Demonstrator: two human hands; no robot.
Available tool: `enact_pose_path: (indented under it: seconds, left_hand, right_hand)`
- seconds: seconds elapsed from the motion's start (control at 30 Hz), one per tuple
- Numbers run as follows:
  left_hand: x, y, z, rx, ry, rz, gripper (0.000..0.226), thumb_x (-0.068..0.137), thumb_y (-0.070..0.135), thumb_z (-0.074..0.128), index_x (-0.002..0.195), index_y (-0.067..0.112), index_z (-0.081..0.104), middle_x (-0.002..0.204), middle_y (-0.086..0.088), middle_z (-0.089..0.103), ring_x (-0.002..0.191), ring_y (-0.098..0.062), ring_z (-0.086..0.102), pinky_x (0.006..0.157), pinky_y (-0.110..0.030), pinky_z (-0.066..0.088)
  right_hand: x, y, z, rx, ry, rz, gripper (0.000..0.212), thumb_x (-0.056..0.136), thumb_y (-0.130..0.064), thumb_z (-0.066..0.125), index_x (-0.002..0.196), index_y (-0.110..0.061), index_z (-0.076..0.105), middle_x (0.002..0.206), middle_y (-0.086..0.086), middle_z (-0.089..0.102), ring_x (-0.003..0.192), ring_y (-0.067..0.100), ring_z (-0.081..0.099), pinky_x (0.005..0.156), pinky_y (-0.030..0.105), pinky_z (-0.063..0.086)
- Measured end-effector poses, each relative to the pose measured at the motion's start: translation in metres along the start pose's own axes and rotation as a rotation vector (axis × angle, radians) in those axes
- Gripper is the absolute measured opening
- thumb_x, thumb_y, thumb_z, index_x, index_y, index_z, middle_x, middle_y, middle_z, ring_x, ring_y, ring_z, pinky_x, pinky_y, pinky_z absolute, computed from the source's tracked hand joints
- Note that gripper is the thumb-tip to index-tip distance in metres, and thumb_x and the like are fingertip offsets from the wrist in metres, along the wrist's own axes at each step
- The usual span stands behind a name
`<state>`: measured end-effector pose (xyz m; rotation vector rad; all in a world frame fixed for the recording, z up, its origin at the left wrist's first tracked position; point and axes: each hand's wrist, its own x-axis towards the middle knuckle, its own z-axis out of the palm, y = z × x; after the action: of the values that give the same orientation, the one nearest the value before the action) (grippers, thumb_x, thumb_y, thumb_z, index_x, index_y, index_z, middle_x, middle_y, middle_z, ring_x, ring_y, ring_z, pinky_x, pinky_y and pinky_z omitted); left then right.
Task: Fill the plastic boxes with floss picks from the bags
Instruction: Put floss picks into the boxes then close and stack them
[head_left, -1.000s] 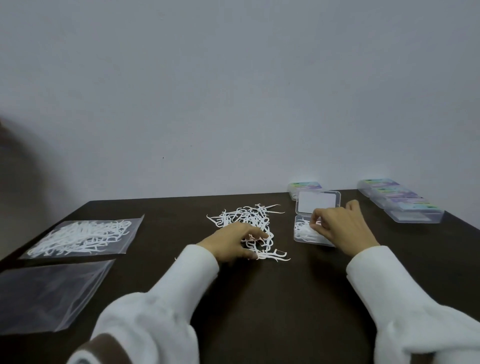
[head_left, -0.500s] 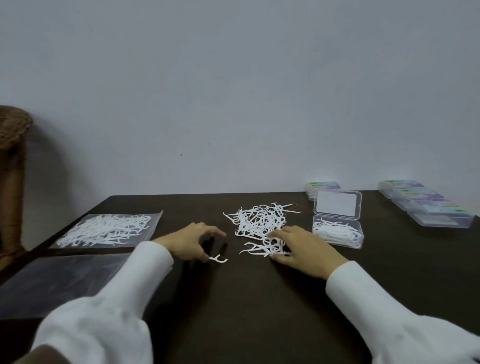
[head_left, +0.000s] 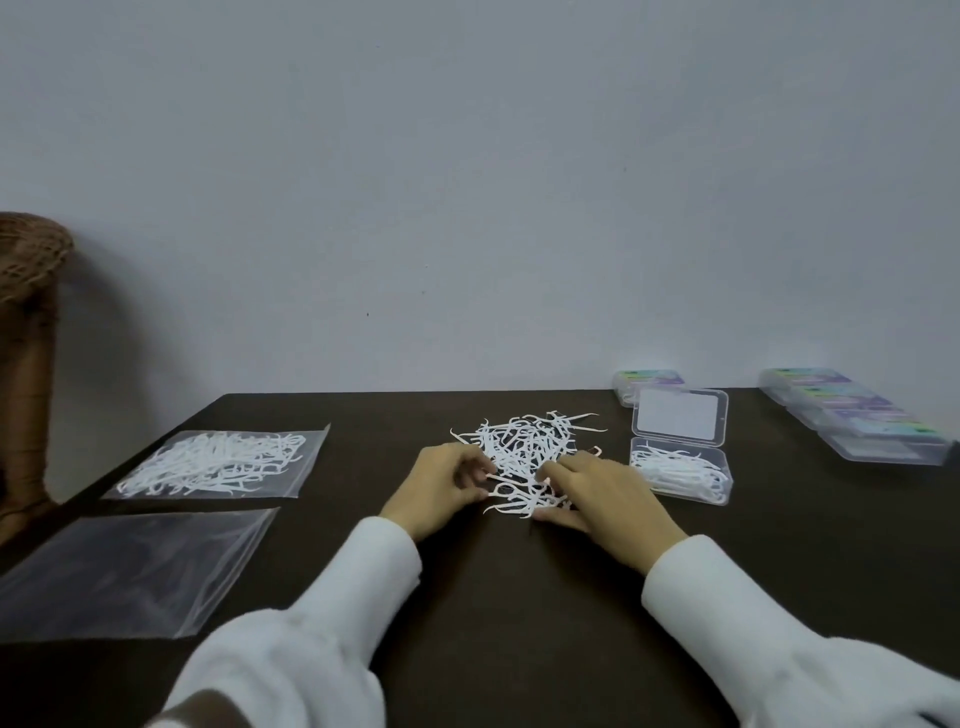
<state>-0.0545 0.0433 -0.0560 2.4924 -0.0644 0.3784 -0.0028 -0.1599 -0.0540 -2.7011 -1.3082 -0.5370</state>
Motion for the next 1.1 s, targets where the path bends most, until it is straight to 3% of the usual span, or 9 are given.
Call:
enact_pose_path:
  seconds: [0.1, 0.2, 0.4, 0.53, 0.73, 0.8, 0.87, 1.03, 1.1]
  left_hand:
    - [0.008, -0.001, 0.01, 0.259, -0.008, 0.093, 0.047, 0.086, 0.02, 0.066, 0.131, 0.024, 0.053, 0.133, 0.005, 0.047, 0.124, -0.013, 0.036, 0.102, -0.024, 0.032]
    - [0.014, -0.002, 0.012, 0.3, -0.188, 0.061, 0.053, 0.095, 0.022, 0.052, 0.144, 0.03, 0.034, 0.152, 0.007, 0.027, 0.14, -0.013, 0.019, 0.114, -0.039, 0.024]
    - [0.015, -0.002, 0.01, 0.287, -0.123, 0.106, 0.036, 0.094, 0.026, 0.055, 0.13, 0.026, 0.054, 0.123, 0.003, 0.051, 0.115, -0.013, 0.045, 0.095, -0.023, 0.035]
    - [0.012, 0.003, 0.009, 0.295, -0.061, 0.139, 0.028, 0.091, 0.025, 0.06, 0.119, 0.023, 0.062, 0.108, 0.003, 0.056, 0.09, -0.008, 0.049, 0.085, -0.022, 0.04]
    - [0.006, 0.01, 0.013, 0.545, -0.046, 0.274, 0.023, 0.099, 0.024, 0.043, 0.11, 0.013, 0.06, 0.112, 0.0, 0.058, 0.106, -0.018, 0.053, 0.085, -0.031, 0.043]
    - [0.006, 0.01, 0.016, 0.662, -0.034, 0.317, 0.024, 0.101, 0.023, 0.037, 0.11, 0.011, 0.057, 0.113, -0.003, 0.056, 0.107, -0.022, 0.053, 0.083, -0.032, 0.042]
    - [0.007, 0.011, 0.018, 0.738, -0.041, 0.354, 0.022, 0.101, 0.017, 0.035, 0.112, 0.01, 0.053, 0.116, -0.005, 0.054, 0.108, -0.023, 0.051, 0.082, -0.032, 0.04]
    - [0.004, 0.013, 0.016, 0.831, -0.071, 0.367, 0.026, 0.096, 0.003, 0.04, 0.12, 0.007, 0.051, 0.123, -0.009, 0.052, 0.114, -0.025, 0.048, 0.089, -0.032, 0.039]
    - [0.003, 0.013, 0.014, 0.797, 0.005, 0.421, 0.026, 0.083, -0.002, 0.057, 0.108, 0.006, 0.059, 0.11, -0.009, 0.059, 0.103, -0.026, 0.057, 0.08, -0.033, 0.047]
  right_hand:
    - [-0.002, 0.006, -0.002, 0.046, -0.019, 0.043, 0.069, 0.078, -0.073, 0.039, 0.128, -0.026, 0.044, 0.122, -0.007, 0.052, 0.117, 0.013, 0.046, 0.088, 0.028, 0.039]
    - [-0.007, 0.011, -0.002, 0.177, -0.164, 0.048, 0.063, 0.084, -0.062, 0.048, 0.138, -0.031, 0.036, 0.138, -0.009, 0.04, 0.128, 0.01, 0.037, 0.1, 0.033, 0.039]
    - [-0.004, 0.02, -0.007, 0.273, -0.23, 0.019, 0.048, 0.088, -0.03, 0.054, 0.135, -0.029, 0.043, 0.127, -0.005, 0.048, 0.122, 0.012, 0.041, 0.101, 0.029, 0.037]
    - [-0.003, 0.023, -0.004, 0.225, -0.168, 0.001, 0.032, 0.094, -0.028, 0.051, 0.126, -0.023, 0.053, 0.119, -0.005, 0.054, 0.112, 0.011, 0.049, 0.091, 0.023, 0.039]
    - [-0.004, 0.014, -0.005, -0.017, -0.061, -0.043, 0.022, 0.095, -0.025, 0.047, 0.112, -0.017, 0.058, 0.111, 0.0, 0.058, 0.108, 0.02, 0.053, 0.079, 0.031, 0.043]
    - [-0.004, 0.013, -0.004, -0.093, 0.015, -0.095, 0.011, 0.081, -0.023, 0.068, 0.09, -0.016, 0.066, 0.088, 0.0, 0.064, 0.086, 0.021, 0.062, 0.064, 0.032, 0.046]
    - [-0.005, 0.016, 0.0, -0.149, 0.071, -0.112, 0.025, 0.056, -0.025, 0.087, 0.068, -0.023, 0.065, 0.066, -0.007, 0.063, 0.064, 0.014, 0.061, 0.052, 0.027, 0.045]
    - [-0.006, 0.023, 0.002, -0.151, 0.122, -0.108, 0.033, 0.049, -0.032, 0.09, 0.061, -0.028, 0.059, 0.061, -0.013, 0.059, 0.06, 0.01, 0.059, 0.058, 0.026, 0.047]
    - [-0.006, 0.028, -0.003, -0.115, 0.146, -0.081, 0.035, 0.05, -0.031, 0.09, 0.06, -0.027, 0.056, 0.059, -0.013, 0.057, 0.057, 0.01, 0.058, 0.057, 0.023, 0.048]
